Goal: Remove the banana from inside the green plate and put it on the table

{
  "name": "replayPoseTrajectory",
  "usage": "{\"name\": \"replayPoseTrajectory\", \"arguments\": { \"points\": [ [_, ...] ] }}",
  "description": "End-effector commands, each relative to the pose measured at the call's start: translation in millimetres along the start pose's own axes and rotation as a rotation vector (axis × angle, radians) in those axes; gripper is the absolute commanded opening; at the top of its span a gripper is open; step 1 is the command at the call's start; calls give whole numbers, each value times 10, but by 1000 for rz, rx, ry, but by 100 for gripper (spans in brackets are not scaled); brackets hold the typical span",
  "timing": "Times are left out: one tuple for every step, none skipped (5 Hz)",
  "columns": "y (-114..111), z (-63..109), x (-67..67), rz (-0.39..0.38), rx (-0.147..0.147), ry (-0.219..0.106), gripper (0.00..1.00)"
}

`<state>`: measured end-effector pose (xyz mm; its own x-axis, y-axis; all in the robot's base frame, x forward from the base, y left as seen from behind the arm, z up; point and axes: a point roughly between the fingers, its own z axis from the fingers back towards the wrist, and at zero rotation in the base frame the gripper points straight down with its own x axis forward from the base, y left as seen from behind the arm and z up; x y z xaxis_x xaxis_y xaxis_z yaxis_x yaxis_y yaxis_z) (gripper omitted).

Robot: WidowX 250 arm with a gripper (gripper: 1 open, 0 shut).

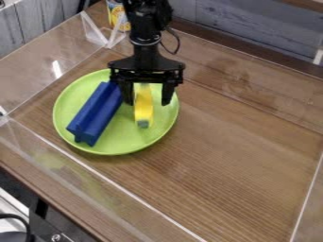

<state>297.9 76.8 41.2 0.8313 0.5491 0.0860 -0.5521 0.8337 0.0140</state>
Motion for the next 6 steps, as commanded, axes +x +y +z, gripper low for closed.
{"name": "replayPoseTrajectory", "arguments": {
  "points": [
    [15, 99, 225, 32, -5, -46, 100],
    [20, 54, 237, 18, -1, -44, 100],
    [23, 9, 247, 4, 1, -43, 100],
    [71, -98, 253, -8, 0, -43, 0],
    [125, -116, 250, -39, 1, -40, 0],
    [166, -82, 261, -30, 4, -40, 0]
  ]
}}
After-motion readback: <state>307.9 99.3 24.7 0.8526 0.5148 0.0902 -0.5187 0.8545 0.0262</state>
